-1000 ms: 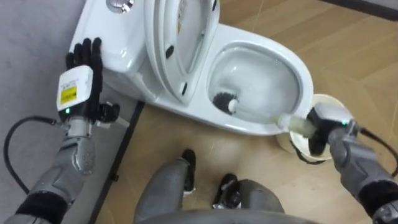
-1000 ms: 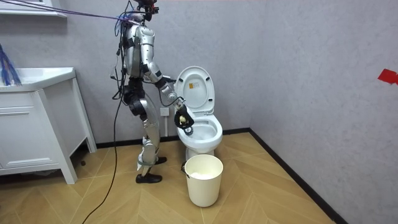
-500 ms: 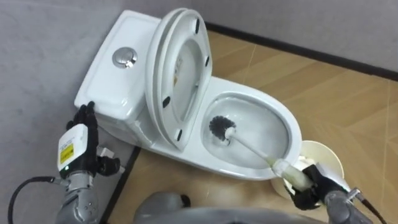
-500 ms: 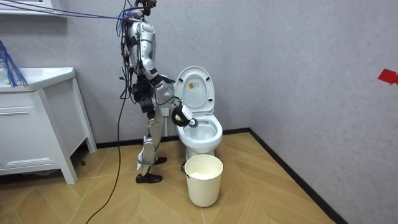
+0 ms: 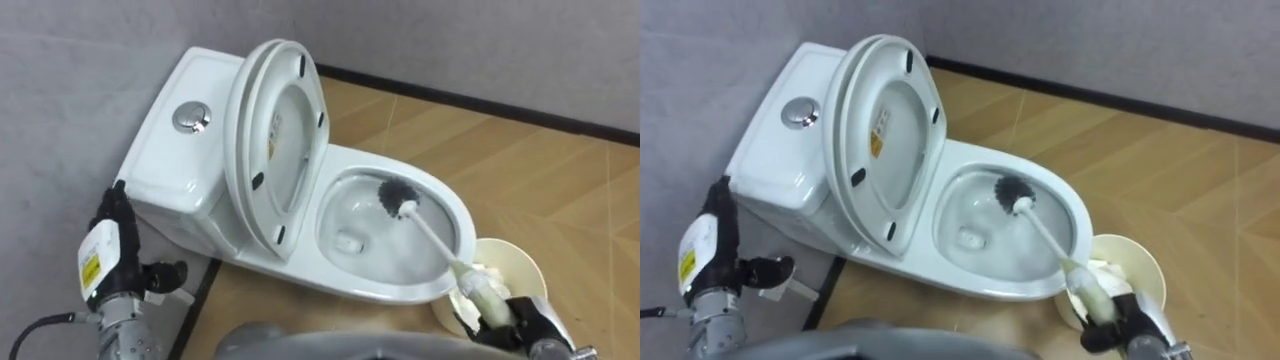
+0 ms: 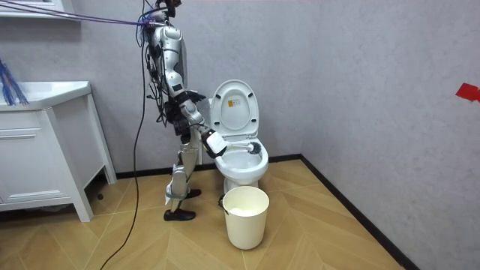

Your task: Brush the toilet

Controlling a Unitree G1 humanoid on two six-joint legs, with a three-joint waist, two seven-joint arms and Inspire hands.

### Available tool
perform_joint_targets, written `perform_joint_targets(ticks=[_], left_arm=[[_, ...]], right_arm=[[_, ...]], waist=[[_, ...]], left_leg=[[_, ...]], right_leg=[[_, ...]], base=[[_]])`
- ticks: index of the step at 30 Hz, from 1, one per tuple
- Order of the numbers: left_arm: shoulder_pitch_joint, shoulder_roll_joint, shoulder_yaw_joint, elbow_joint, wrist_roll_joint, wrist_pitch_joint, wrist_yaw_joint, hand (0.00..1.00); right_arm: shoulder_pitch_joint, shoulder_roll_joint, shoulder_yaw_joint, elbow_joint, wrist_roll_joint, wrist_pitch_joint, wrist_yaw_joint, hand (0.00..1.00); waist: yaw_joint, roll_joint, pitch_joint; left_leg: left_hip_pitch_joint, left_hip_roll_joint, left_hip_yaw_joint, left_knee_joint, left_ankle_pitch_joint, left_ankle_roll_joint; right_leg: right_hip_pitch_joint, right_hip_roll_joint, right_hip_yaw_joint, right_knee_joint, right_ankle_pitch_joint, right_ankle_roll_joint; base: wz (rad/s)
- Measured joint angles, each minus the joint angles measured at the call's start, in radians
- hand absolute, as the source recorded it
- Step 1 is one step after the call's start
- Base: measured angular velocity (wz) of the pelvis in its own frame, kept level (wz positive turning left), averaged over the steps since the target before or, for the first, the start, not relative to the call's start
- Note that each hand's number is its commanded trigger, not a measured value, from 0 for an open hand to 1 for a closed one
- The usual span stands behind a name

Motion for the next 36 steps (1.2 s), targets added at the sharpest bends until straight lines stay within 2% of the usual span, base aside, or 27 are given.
perform_joint_targets(ticks=[3, 7, 10, 15, 20, 22, 24, 26, 30, 31, 32, 33, 36], left_arm=[[0.001, -0.023, 0.046, 0.115, -0.134, -0.003, -0.006, 0.0], [0.001, -0.027, 0.072, 0.203, -0.319, -0.002, -0.05, 0.0], [-0.005, -0.037, 0.078, 0.245, -0.455, -0.001, -0.083, 0.0], [-0.04, -0.061, 0.163, 0.353, -0.654, 0.008, -0.159, 0.0], [-0.044, -0.068, 0.194, 0.409, -0.716, 0.027, -0.221, 0.0], [-0.047, -0.071, 0.194, 0.435, -0.711, 0.043, -0.247, 0.0], [-0.045, -0.071, 0.196, 0.473, -0.707, 0.064, -0.267, 0.0], [-0.049, -0.071, 0.196, 0.489, -0.695, 0.076, -0.276, 0.0], [-0.064, -0.07, 0.2, 0.509, -0.623, 0.113, -0.291, 0.0], [-0.066, -0.07, 0.2, 0.509, -0.617, 0.117, -0.292, 0.0], [-0.07, -0.069, 0.2, 0.51, -0.588, 0.128, -0.294, 0.0], [-0.076, -0.068, 0.199, 0.51, -0.549, 0.139, -0.295, 0.0], [-0.094, -0.068, 0.199, 0.51, -0.428, 0.155, -0.296, 0.0]], right_arm=[[0.004, 0.014, -0.029, 0.047, 0.097, -0.018, -0.014, 1.0], [0.002, 0.039, -0.076, 0.085, 0.122, -0.018, -0.05, 1.0], [0.002, 0.044, -0.079, 0.118, 0.132, -0.014, -0.077, 1.0], [0.012, 0.071, -0.157, 0.153, 0.154, -0.021, -0.122, 1.0], [0.037, 0.078, -0.159, 0.192, 0.149, -0.015, -0.14, 1.0], [0.043, 0.08, -0.175, 0.196, 0.136, -0.008, -0.14, 1.0], [0.039, 0.081, -0.195, 0.208, 0.129, -0.008, -0.147, 1.0], [0.036, 0.081, -0.196, 0.223, 0.129, -0.005, -0.157, 1.0], [0.035, 0.084, -0.195, 0.223, 0.132, 0.015, -0.169, 1.0], [0.035, 0.084, -0.195, 0.223, 0.132, 0.017, -0.17, 0.87], [0.036, 0.084, -0.195, 0.223, 0.132, 0.026, -0.173, 0.31], [0.035, 0.084, -0.195, 0.223, 0.131, 0.028, -0.173, 0.0], [0.036, 0.087, -0.192, 0.221, 0.127, 0.029, -0.173, 0.0]], waist=[[0.002, -0.002, 0.0], [-0.011, -0.006, 0.0009], [-0.018, 0.001, 0.0044], [-0.031, 0.012, 0.0046], [-0.036, 0.021, 0.0038], [-0.042, 0.029, 0.0022], [-0.061, 0.039, 0.002], [-0.078, 0.041, 0.0019], [-0.08, 0.043, 0.002], [-0.08, 0.043, 0.002], [-0.086, 0.044, 0.0022], [-0.086, 0.044, 0.0023], [-0.086, 0.044, 0.0023]], left_leg=[[0.027, 0.0, 0.013, -0.016, 0.0, 0.0], [0.031, 0.0, 0.014, -0.018, -0.003, 0.003], [0.03, 0.003, 0.03, -0.012, -0.011, 0.006], [0.04, 0.01, 0.052, -0.011, -0.025, 0.009], [0.06, 0.017, 0.092, -0.017, -0.04, 0.011], [0.067, 0.02, 0.108, -0.018, -0.048, 0.011], [0.08, 0.019, 0.121, -0.027, -0.052, 0.012], [0.082, 0.019, 0.125, -0.029, -0.053, 0.014], [0.091, 0.02, 0.142, -0.038, -0.054, 0.015], [0.093, 0.02, 0.143, -0.04, -0.054, 0.015], [0.094, 0.019, 0.144, -0.04, -0.054, 0.015], [0.094, 0.019, 0.144, -0.04, -0.055, 0.015], [0.094, 0.018, 0.145, -0.041, -0.055, 0.015]], right_leg=[[0.019, -0.001, 0.017, -0.012, 0.005, 0.006], [0.021, -0.004, 0.018, -0.012, 0.006, 0.009], [0.02, -0.003, 0.023, -0.011, 0.007, 0.011], [0.016, -0.002, 0.059, -0.008, 0.01, 0.017], [0.016, -0.001, 0.096, -0.005, 0.011, 0.019], [0.015, 0.001, 0.111, -0.003, 0.011, 0.02], [0.015, 0.002, 0.124, 0.007, 0.01, 0.023], [0.014, 0.001, 0.127, 0.008, 0.009, 0.024], [0.013, 0.002, 0.146, 0.007, 0.01, 0.025], [0.013, 0.002, 0.151, 0.007, 0.01, 0.026], [0.013, 0.002, 0.154, 0.006, 0.01, 0.026], [0.013, 0.002, 0.155, 0.004, 0.01, 0.026], [0.012, 0.003, 0.162, 0.002, 0.009, 0.028]], base=[[-0.13], [-0.03], [-0.08], [-0.18], [-0.26], [-0.29], [-0.22], [-0.09], [-0.12], [-0.07], [-0.03], [0.0], [0.0]])
